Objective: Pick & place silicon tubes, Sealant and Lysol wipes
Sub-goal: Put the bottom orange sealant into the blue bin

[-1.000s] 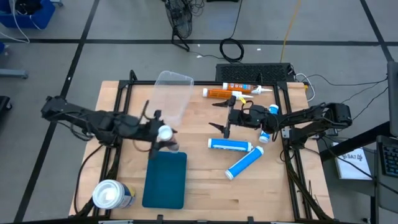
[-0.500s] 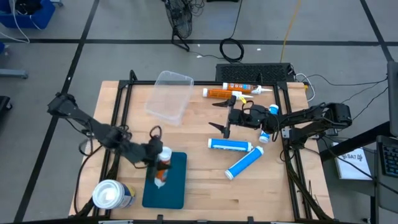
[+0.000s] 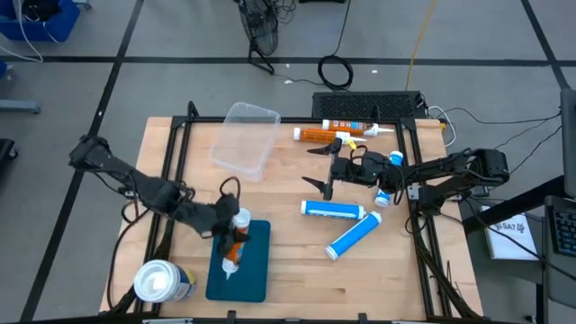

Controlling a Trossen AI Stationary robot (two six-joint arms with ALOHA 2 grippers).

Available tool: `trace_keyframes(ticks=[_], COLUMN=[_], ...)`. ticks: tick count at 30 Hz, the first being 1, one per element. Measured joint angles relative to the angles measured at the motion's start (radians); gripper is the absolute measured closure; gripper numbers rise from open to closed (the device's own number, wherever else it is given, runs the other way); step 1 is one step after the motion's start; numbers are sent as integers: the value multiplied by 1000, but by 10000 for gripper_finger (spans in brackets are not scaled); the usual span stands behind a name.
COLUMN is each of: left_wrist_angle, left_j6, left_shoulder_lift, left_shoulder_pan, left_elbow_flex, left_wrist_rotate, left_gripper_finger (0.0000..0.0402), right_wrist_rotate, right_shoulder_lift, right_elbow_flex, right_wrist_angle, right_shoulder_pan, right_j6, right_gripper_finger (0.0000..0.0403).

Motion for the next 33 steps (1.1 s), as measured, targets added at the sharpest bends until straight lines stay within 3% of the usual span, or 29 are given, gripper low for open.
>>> trace_keyframes(ticks=[4,6,12,17,23,33], left_wrist_angle=[-70,-131,-131,-121,-106,-175], left_j6=[-192,-331,-645,-883,-955,-961], left_shoulder_lift=[-12,-11,14,65,163,324], left_shoulder_pan=[100,143,164,109,51,69], left_elbow_flex=[44,46,-21,-43,-45,-46], left_wrist_rotate=[258,341,344,319,371,537], left_gripper_finger=[206,206,206,206,206,206], right_wrist_rotate=[3,3,4,4,1,0], right_shoulder_lift=[0,0,0,0,-7,-8], right_elbow_flex=[0,0,0,0,0,0], right_wrist_angle=[6,7,6,3,-11,-12], right_shoulder_pan=[0,0,0,0,0,0], right_j6=[27,44,60,49,28,22], right_gripper_finger=[28,28,28,36,52,67])
